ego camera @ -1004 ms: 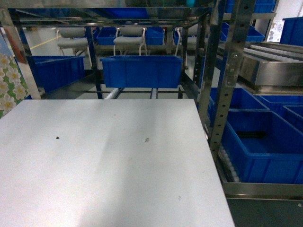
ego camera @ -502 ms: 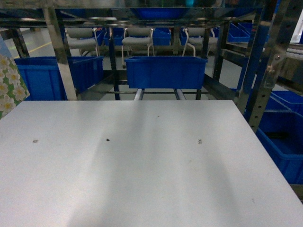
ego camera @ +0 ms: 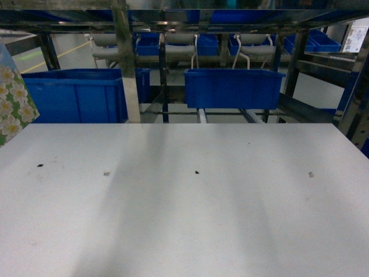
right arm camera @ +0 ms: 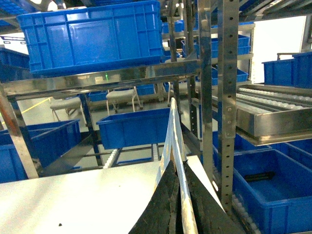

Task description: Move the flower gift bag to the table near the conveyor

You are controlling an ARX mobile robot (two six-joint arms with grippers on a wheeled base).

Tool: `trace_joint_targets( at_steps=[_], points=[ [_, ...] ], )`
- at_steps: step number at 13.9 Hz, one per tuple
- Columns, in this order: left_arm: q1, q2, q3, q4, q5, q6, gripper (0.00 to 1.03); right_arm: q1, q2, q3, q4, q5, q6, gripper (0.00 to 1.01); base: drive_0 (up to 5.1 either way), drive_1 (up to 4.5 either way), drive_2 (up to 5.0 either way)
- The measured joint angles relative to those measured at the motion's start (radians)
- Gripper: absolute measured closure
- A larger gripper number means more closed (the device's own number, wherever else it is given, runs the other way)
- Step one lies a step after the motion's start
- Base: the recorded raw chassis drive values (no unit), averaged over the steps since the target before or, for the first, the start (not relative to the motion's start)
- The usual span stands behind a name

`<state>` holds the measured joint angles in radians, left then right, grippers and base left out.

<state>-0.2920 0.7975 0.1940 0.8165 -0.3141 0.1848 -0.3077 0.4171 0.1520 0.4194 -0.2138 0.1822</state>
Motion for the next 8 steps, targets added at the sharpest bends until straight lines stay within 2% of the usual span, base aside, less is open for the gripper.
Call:
trace_joint_targets(
  at_steps=[8],
  points=[
    [0.0,0.0,0.0,0.0,0.001,0.0,1.01,0.0,0.0,0.0,0.0,0.0,0.0,0.99,-4.8,2.55,2.3]
  ],
)
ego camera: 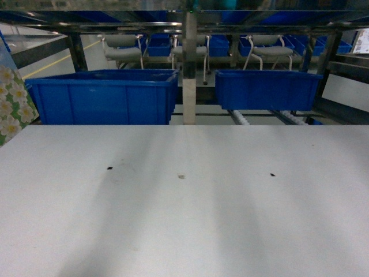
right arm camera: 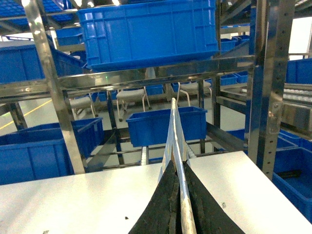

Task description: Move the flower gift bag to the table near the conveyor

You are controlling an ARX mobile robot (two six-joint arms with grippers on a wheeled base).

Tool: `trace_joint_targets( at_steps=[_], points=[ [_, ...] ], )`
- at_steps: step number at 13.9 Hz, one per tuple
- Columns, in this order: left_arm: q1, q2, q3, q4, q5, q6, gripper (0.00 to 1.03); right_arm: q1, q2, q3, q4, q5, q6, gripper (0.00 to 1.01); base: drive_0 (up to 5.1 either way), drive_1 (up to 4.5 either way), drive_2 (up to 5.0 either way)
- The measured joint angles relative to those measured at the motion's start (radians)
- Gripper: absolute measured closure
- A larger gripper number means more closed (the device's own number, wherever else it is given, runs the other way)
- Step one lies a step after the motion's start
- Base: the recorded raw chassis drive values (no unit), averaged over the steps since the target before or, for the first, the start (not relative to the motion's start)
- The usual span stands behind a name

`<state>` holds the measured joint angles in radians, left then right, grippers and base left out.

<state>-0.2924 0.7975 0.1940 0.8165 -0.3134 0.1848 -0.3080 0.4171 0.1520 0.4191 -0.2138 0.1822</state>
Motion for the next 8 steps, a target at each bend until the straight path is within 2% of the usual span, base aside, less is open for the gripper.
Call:
trace_joint_targets(
  at_steps=[2,7,8],
  points=[
    [0.005,0.0,0.0,-0.003,-0.009,0.0,1.01,0.0,0.0,0.0,0.002,-0.01,0.0,0.99,0.0,0.0,0.0],
    [0.0,0.0,0.0,0.002,0.003,0.003,1.01,0.0,0.0,0.0,0.0,0.002,0.0,0.99,0.0,0.0,0.0],
    [0.0,0.0,0.0,0.0,0.0,0.003,1.01,0.0,0.0,0.0,0.0,0.001,0.0,0.99,-3.9,4.74,-0.2]
  ],
)
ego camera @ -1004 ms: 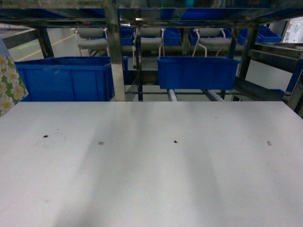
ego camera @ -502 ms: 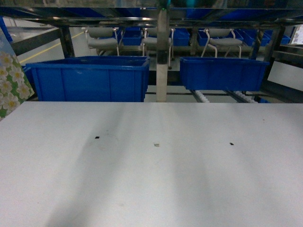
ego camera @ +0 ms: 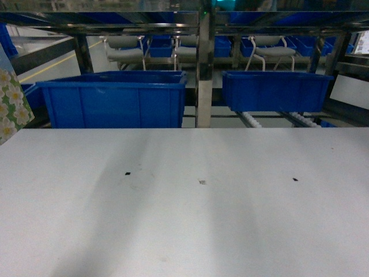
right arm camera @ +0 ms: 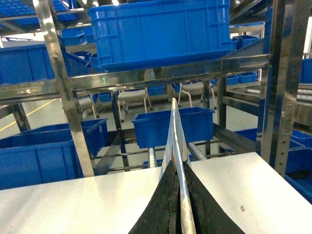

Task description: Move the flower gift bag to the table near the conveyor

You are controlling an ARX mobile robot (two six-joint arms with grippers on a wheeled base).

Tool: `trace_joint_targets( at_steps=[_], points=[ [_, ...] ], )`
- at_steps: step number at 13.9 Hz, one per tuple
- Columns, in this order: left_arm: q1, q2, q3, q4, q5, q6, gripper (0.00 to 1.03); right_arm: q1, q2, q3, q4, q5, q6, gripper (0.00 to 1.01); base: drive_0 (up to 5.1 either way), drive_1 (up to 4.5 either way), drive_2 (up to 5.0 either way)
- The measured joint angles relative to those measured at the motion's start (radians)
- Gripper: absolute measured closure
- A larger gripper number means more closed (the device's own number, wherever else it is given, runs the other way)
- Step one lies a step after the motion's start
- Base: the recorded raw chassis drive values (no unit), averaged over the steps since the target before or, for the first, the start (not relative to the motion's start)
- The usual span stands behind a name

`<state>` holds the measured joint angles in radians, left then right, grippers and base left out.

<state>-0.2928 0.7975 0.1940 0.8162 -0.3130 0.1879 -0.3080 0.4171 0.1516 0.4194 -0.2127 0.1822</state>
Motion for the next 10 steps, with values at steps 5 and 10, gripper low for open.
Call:
trace_joint_targets(
  at_steps=[5,10],
  points=[
    [0.002,-0.001,0.0,0.001,-0.002,0.0,1.01,0.0,0.0,0.0,0.003,-0.005,0.0,0.99,-1.6,4.22,-2.9],
    [0.001,0.002,0.0,0.0,-0.001,0.0,1.01,0.0,0.004,0.0,0.0,-0.004,0.0,0.99,-0.2,2.28,-2.6]
  ],
)
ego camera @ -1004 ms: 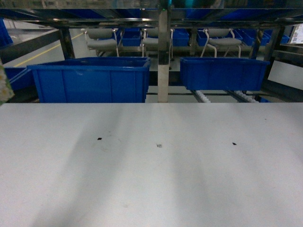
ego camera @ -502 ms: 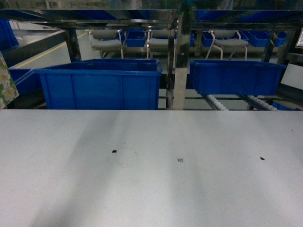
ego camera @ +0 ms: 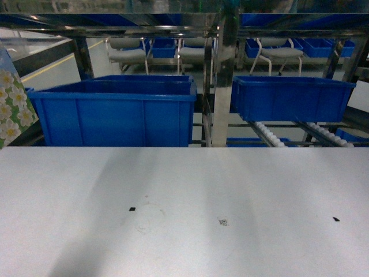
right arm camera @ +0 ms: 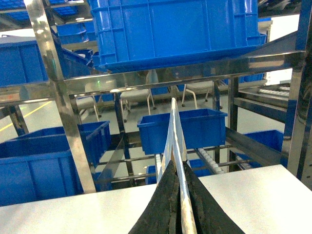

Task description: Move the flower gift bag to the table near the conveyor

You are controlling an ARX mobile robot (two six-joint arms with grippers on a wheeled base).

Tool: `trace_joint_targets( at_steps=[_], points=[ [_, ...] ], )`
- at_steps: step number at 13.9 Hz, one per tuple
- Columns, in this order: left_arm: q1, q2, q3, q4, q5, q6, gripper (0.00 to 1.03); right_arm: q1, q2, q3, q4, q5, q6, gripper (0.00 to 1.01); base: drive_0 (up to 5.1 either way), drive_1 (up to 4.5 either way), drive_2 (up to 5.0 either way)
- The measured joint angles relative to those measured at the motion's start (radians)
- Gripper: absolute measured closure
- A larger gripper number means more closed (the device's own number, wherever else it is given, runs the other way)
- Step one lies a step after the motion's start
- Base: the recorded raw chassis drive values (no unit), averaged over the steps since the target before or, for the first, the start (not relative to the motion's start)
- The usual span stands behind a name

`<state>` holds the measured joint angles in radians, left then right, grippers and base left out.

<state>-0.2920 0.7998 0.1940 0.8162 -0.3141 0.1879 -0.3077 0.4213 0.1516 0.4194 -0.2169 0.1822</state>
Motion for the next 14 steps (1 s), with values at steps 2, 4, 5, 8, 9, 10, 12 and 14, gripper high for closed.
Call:
trace_joint_targets(
  at_steps=[2,4,5,8,9,10,12,14],
  points=[
    [0.0,0.0,0.0,0.0,0.0,0.0,1.01,-0.011,0.066,-0.002,0.1,-0.032,-0.004,0.99,0.0,0.0,0.0],
    [0.0,0.0,0.0,0.0,0.0,0.0,1.01,-0.005,0.265,-0.019,0.28,-0.045,-0.02,0.99,0.0,0.0,0.0],
    [0.0,0.0,0.0,0.0,0.0,0.0,1.01,0.016,0.361,-0.023,0.367,-0.042,-0.03,0.99,0.0,0.0,0.0],
    [0.0,-0.001,0.0,0.0,0.0,0.0,1.01,0.074,0.628,-0.017,0.621,-0.057,-0.069,0.99,0.0,0.0,0.0],
    [0.0,0.0,0.0,0.0,0.0,0.0,1.01,0.087,0.716,-0.006,0.689,-0.065,-0.08,0.99,0.0,0.0,0.0],
    [0.0,-0.001,0.0,0.0,0.0,0.0,1.01,0.092,0.82,0.015,0.771,-0.078,-0.091,0.99,0.0,0.0,0.0],
    [0.0,-0.001,0.0,0.0,0.0,0.0,1.01,0.092,0.981,0.071,0.859,-0.1,-0.097,0.99,0.0,0.0,0.0],
    [0.0,-0.001,0.0,0.0,0.0,0.0,1.01,0.102,1.099,0.122,0.859,-0.129,-0.097,0.99,0.0,0.0,0.0]
  ],
)
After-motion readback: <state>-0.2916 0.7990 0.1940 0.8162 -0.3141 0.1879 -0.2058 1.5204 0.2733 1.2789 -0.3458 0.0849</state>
